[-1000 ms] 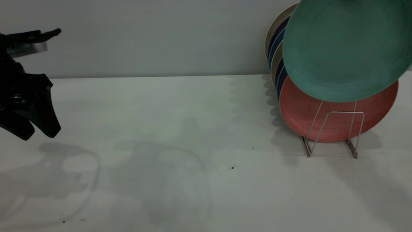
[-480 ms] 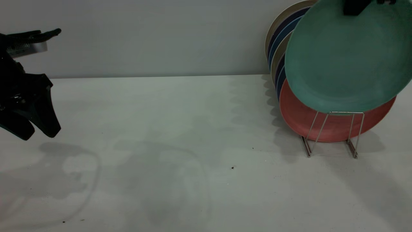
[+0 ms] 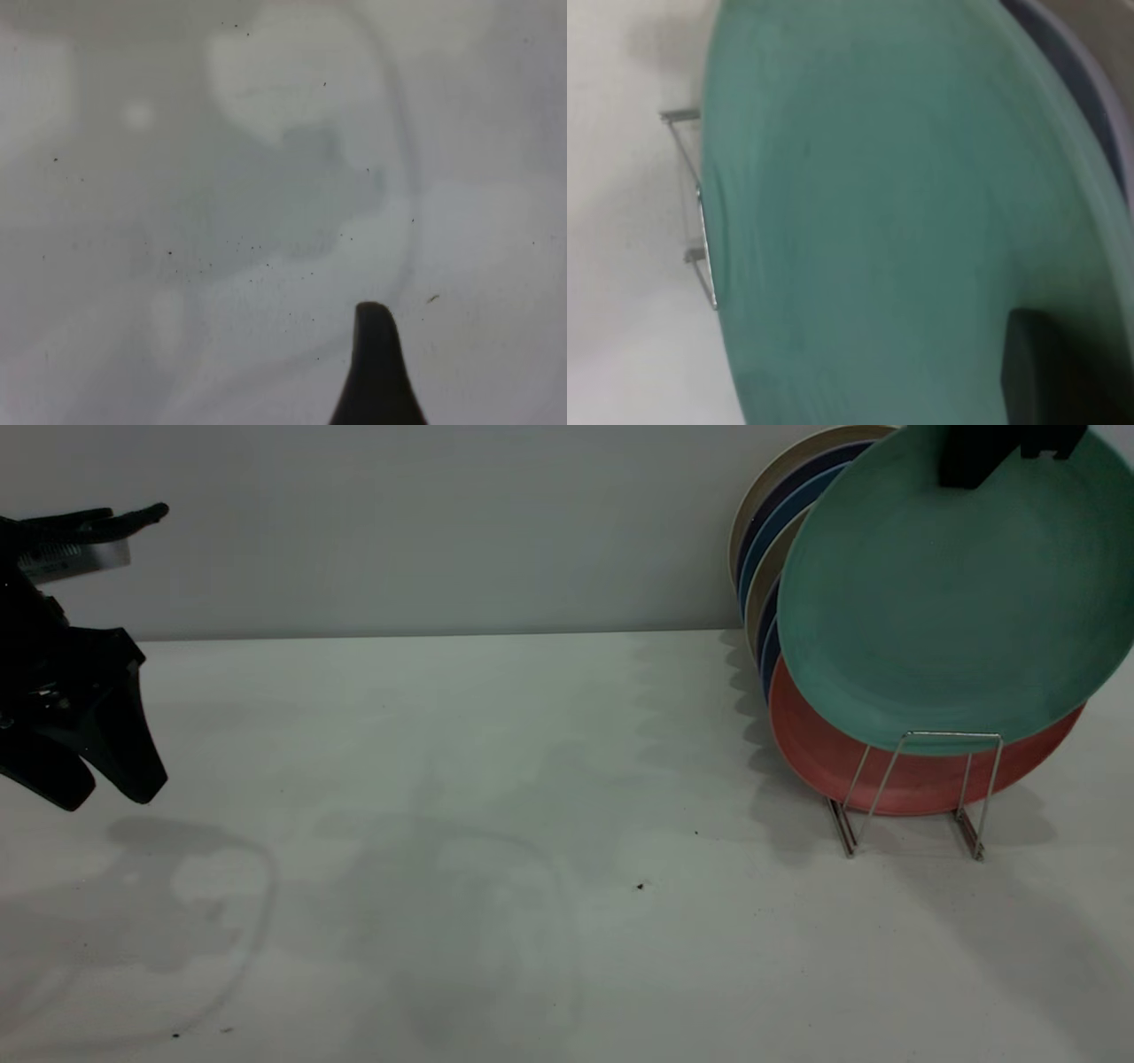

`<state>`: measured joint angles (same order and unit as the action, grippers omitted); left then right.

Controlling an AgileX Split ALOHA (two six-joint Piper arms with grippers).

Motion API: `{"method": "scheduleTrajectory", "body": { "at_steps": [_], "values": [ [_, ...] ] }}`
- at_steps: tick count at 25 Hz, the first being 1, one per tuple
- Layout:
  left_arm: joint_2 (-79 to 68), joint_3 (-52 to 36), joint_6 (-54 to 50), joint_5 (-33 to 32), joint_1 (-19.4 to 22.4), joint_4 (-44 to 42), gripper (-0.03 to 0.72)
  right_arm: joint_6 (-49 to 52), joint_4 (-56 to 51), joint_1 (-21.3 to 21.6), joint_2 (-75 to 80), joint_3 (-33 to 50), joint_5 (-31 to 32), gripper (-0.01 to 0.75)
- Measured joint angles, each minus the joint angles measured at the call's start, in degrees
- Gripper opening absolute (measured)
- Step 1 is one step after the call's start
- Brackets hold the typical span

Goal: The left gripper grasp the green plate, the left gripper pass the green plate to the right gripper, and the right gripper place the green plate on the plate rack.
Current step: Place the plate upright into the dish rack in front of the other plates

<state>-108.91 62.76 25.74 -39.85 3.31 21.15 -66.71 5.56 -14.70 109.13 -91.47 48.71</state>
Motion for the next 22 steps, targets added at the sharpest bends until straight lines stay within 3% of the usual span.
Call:
{"method": "scheduleTrajectory", "body": {
  "at_steps": [22],
  "values": [
    [0.0,0.0,-0.2,0.0,0.0,0.0,0.568,1.9,-2.9,0.0,0.1,0.0,6.0,0.134]
  ]
}}
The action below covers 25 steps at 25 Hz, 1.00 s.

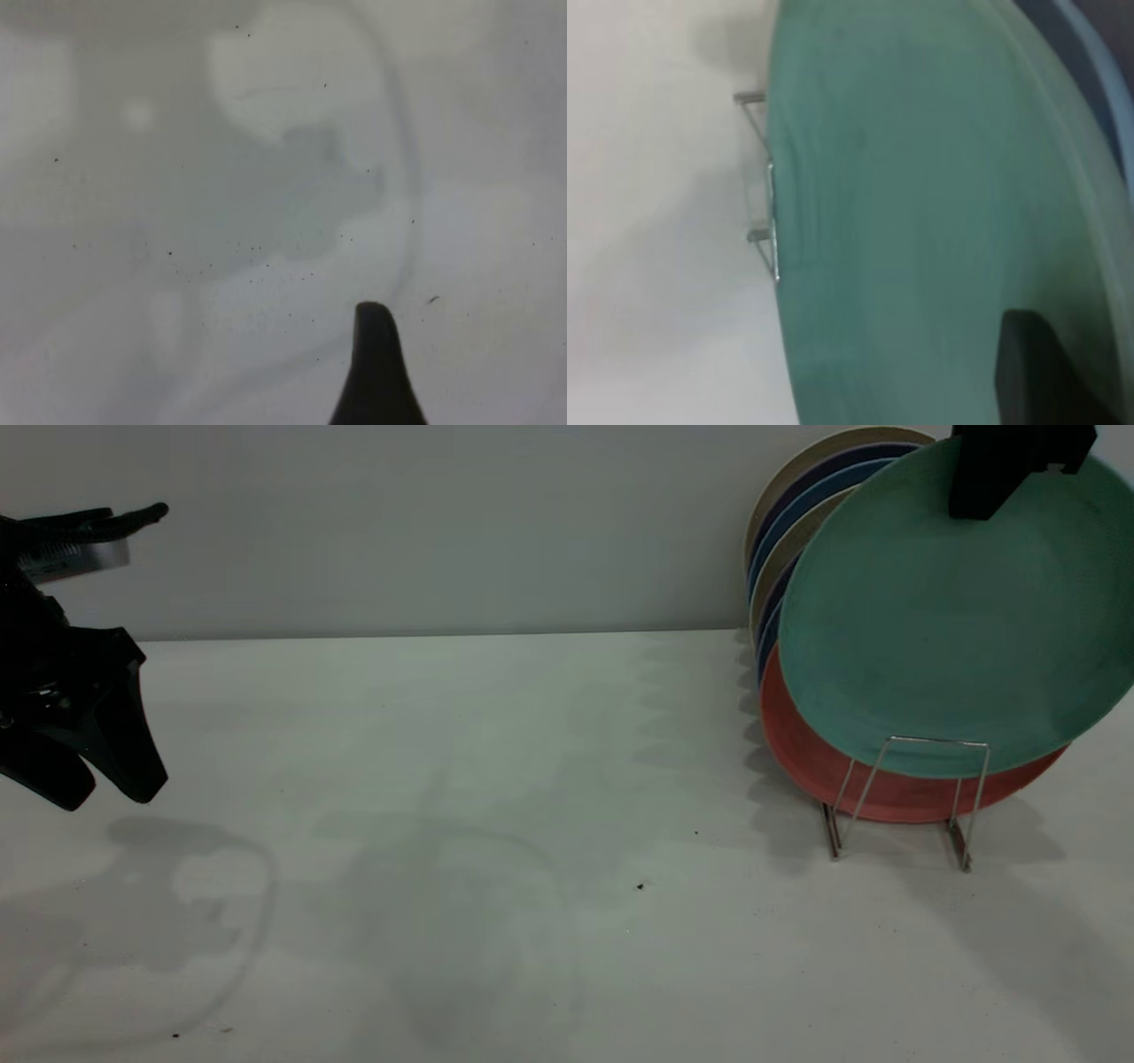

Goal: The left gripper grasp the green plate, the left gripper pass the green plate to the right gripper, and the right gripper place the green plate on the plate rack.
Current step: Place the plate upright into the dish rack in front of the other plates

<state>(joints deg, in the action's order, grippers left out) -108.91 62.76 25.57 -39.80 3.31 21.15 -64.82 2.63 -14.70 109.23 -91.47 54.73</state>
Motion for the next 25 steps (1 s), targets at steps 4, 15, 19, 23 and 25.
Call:
{"method": "scheduleTrajectory", "body": {
  "at_steps": [4,15,19,23,25],
  "values": [
    [0.0,0.0,0.0,0.0,0.0,0.0,0.568,0.0,-0.9,0.0,0.0,0.0,0.9,0.165],
    [0.0,0.0,-0.1,0.0,0.0,0.0,0.568,1.6,-1.5,0.0,0.0,0.0,1.8,0.245],
    [0.0,0.0,-0.7,0.0,0.0,0.0,0.568,3.5,-1.5,0.0,0.0,0.0,1.8,0.245],
    [0.0,0.0,-1.8,-0.1,0.0,-1.6,0.568,16.4,-1.5,0.0,0.0,0.0,2.2,0.246],
    [0.0,0.0,-4.4,-0.1,0.0,-4.4,0.568,31.0,-1.2,0.0,0.0,0.0,3.2,0.246]
  ]
}}
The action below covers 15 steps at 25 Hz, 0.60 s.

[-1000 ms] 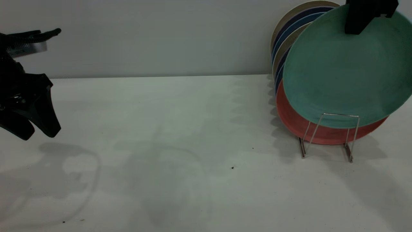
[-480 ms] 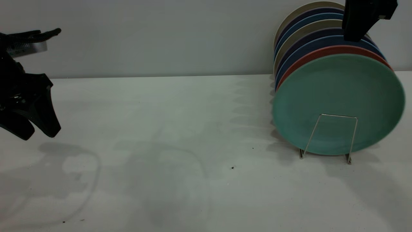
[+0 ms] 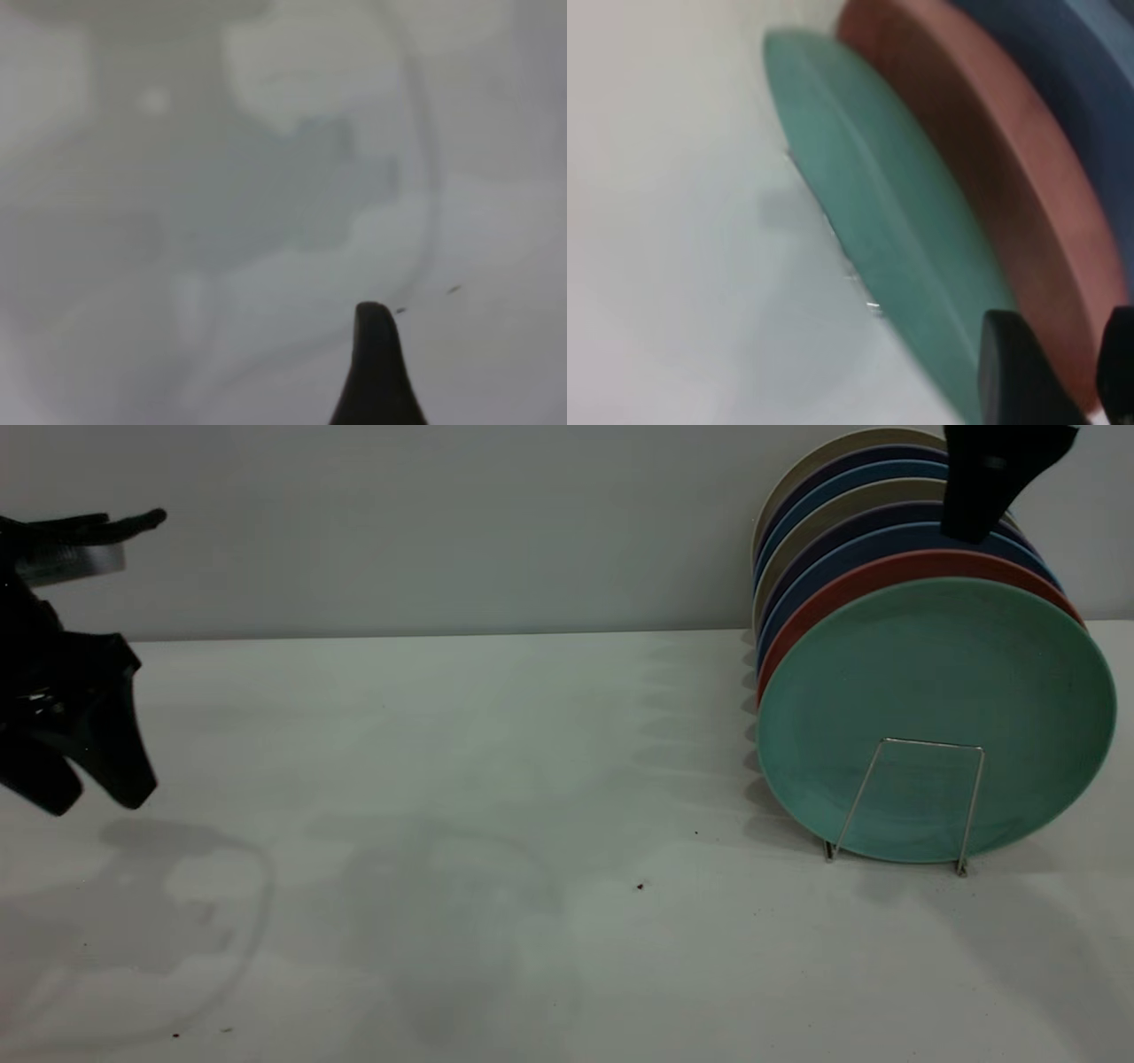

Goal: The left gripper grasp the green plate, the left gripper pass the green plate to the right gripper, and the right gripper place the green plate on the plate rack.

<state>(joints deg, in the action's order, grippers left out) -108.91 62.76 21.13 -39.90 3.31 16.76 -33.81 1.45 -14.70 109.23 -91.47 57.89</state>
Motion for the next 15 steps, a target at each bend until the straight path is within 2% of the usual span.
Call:
{"method": "scheduleTrajectory", "body": {
  "at_steps": [4,6,8,15],
  "values": [
    [0.2,0.0,-9.1,0.0,0.0,-9.9,0.568,29.3,4.5,0.0,0.0,0.0,4.3,0.246],
    [1.4,0.0,-12.0,-0.5,0.0,-13.0,0.568,36.9,7.7,0.0,0.0,0.0,8.0,0.246],
    [3.8,0.0,-12.9,-1.6,0.0,-14.0,0.568,39.9,9.2,0.1,-0.2,0.0,11.0,0.246],
    [18.8,-1.7,-13.4,-6.2,0.0,-14.6,0.568,40.5,7.4,0.3,-13.0,6.3,11.6,0.247]
  ]
}}
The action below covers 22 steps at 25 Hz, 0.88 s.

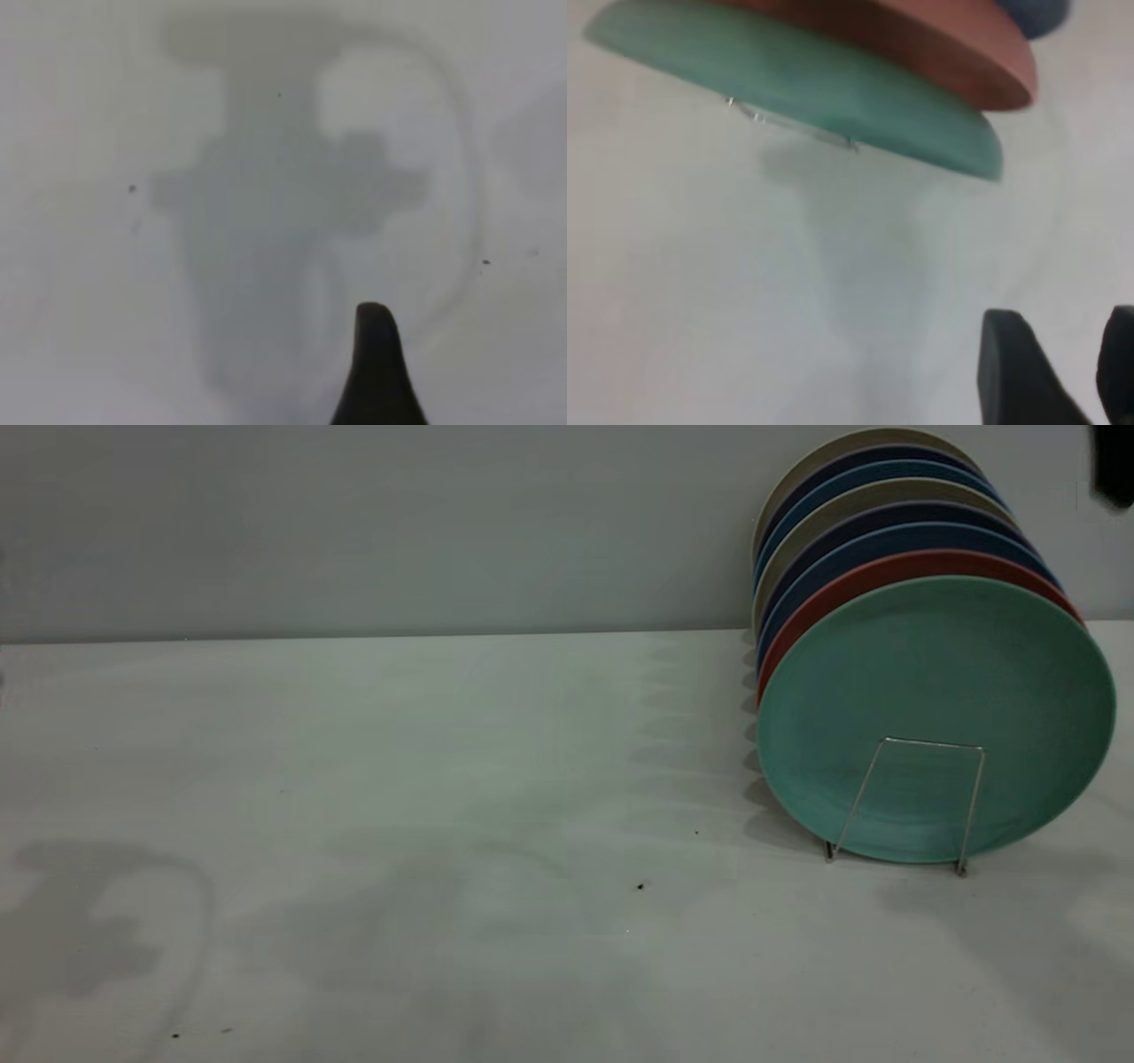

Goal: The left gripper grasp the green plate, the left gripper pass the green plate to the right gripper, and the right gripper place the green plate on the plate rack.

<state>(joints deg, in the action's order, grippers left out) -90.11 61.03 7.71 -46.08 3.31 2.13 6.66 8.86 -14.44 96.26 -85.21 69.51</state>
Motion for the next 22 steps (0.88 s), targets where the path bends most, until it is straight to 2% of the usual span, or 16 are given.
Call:
{"method": "scheduleTrajectory", "body": {
  "at_steps": [7,11,17,22],
  "values": [
    [19.8,-4.7,-1.3,-4.7,0.0,-0.6,0.568,-0.7,-1.5,0.0,-25.0,15.1,0.8,0.249],
    [29.8,-7.2,-0.8,-7.9,0.0,2.3,0.568,-2.4,-5.6,0.0,-41.8,24.2,1.5,0.249],
    [43.8,-15.0,2.7,-8.9,0.0,7.6,0.568,-8.6,-11.7,0.0,-65.5,35.8,0.0,0.249],
    [54.8,-22.4,3.1,-9.7,0.0,8.5,0.568,-9.6,-12.7,0.0,-82.3,44.4,-0.7,0.249]
  ]
}}
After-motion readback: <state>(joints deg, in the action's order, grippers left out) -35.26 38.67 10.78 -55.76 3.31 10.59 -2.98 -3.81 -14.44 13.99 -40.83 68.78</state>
